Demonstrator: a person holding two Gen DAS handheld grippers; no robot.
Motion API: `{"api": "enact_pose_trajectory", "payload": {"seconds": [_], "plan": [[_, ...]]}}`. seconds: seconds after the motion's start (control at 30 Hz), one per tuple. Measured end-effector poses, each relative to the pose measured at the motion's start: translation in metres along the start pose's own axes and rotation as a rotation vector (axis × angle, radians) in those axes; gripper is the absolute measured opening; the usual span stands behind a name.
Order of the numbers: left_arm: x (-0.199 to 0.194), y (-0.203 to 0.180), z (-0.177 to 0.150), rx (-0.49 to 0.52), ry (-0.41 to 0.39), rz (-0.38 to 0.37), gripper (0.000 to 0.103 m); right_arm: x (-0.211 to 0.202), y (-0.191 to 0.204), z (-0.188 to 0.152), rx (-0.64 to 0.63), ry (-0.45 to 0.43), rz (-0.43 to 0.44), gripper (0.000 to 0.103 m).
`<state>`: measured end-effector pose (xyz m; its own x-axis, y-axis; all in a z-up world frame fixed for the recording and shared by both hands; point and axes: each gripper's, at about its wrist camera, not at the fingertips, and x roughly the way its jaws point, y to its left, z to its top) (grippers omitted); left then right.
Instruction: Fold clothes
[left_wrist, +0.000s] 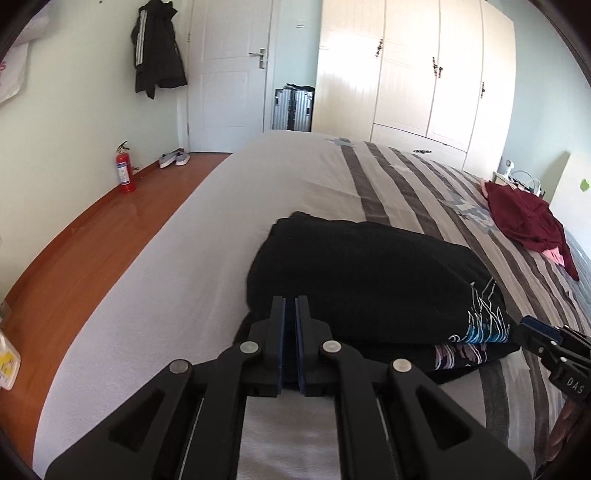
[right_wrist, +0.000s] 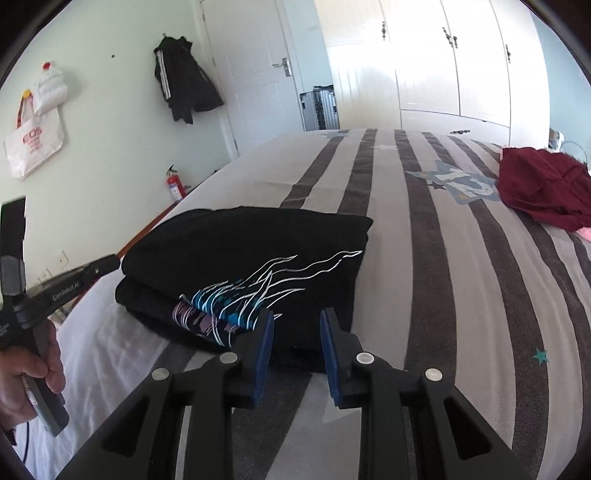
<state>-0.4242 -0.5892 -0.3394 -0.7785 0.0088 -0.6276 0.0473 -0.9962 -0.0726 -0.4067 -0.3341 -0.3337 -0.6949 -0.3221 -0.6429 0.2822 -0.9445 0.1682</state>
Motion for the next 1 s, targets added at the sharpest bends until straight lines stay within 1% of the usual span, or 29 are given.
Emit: {"api": "enact_pose_trajectory", "payload": {"seconds": [0.03,0.13,0.17,0.23,0.3,0.4,0.43,0.47,0.5,0.53,0.57,0.6,0.63,0.67,0.73,0.77,0.8,0.87,0.9,0.97,1.0], "plan": [[0.004,0.000,0.000,-0.004,0.008,0.002,0.004,0.005,0.000,-0.002,-0.002,0.014,-0.005,0.024],[0.018,0.018,-0.006,-0.058,0.061,0.077,0.005,0.016,-0.014,-0.008,0.028,0.061,-0.048,0.024],[0.020,0.026,-0.009,-0.086,0.075,0.097,0.005,0.018,-0.021,-0.011,0.046,0.079,-0.059,0.024],[0.014,0.037,-0.013,-0.111,0.096,0.132,0.005,0.012,-0.031,-0.016,0.049,0.096,-0.081,0.028],[-0.006,0.035,-0.013,-0.100,0.084,0.130,0.005,0.002,-0.042,-0.018,0.056,0.107,-0.103,0.028],[-0.051,0.015,-0.007,-0.084,0.045,0.106,0.005,-0.033,-0.056,-0.011,0.068,0.059,-0.078,0.028],[-0.068,0.006,-0.005,-0.088,0.031,0.099,0.008,-0.047,-0.058,-0.007,0.064,0.040,-0.059,0.028],[-0.085,-0.004,-0.004,-0.095,0.019,0.097,0.012,-0.061,-0.059,-0.003,0.060,0.020,-0.041,0.029],[-0.102,-0.015,-0.003,-0.103,0.010,0.101,0.025,-0.076,-0.059,0.000,0.044,0.003,-0.025,0.032],[-0.119,-0.030,-0.006,-0.106,-0.002,0.106,0.044,-0.091,-0.059,0.003,0.027,-0.014,-0.010,0.045],[-0.136,-0.046,-0.009,-0.108,-0.016,0.111,0.054,-0.106,-0.059,0.006,0.011,-0.031,0.006,0.062],[-0.152,-0.062,-0.011,-0.110,-0.029,0.115,0.073,-0.122,-0.059,0.007,0.002,-0.051,0.016,0.071],[-0.169,-0.078,-0.014,-0.112,-0.043,0.119,0.089,-0.137,-0.061,0.007,-0.007,-0.066,0.028,0.084],[-0.186,-0.094,-0.017,-0.114,-0.056,0.124,0.094,-0.153,-0.063,0.006,-0.015,-0.081,0.039,0.092],[-0.219,-0.127,-0.023,-0.118,-0.083,0.132,0.096,-0.172,-0.069,0.003,-0.031,-0.070,0.068,0.096],[-0.231,-0.142,-0.029,-0.118,-0.084,0.140,0.097,-0.183,-0.073,0.000,-0.040,-0.060,0.087,0.097],[-0.242,-0.158,-0.036,-0.121,-0.077,0.163,0.098,-0.192,-0.078,-0.004,-0.052,-0.048,0.103,0.097],[-0.265,-0.186,-0.051,-0.137,-0.069,0.240,0.101,-0.213,-0.087,-0.013,-0.097,-0.021,0.098,0.097],[-0.276,-0.198,-0.058,-0.144,-0.073,0.272,0.102,-0.225,-0.092,-0.019,-0.117,-0.026,0.101,0.097],[-0.296,-0.221,-0.072,-0.159,-0.086,0.330,0.102,-0.250,-0.102,-0.030,-0.155,-0.038,0.107,0.103],[-0.306,-0.232,-0.079,-0.167,-0.092,0.359,0.102,-0.262,-0.107,-0.035,-0.173,-0.053,0.119,0.103]]}}
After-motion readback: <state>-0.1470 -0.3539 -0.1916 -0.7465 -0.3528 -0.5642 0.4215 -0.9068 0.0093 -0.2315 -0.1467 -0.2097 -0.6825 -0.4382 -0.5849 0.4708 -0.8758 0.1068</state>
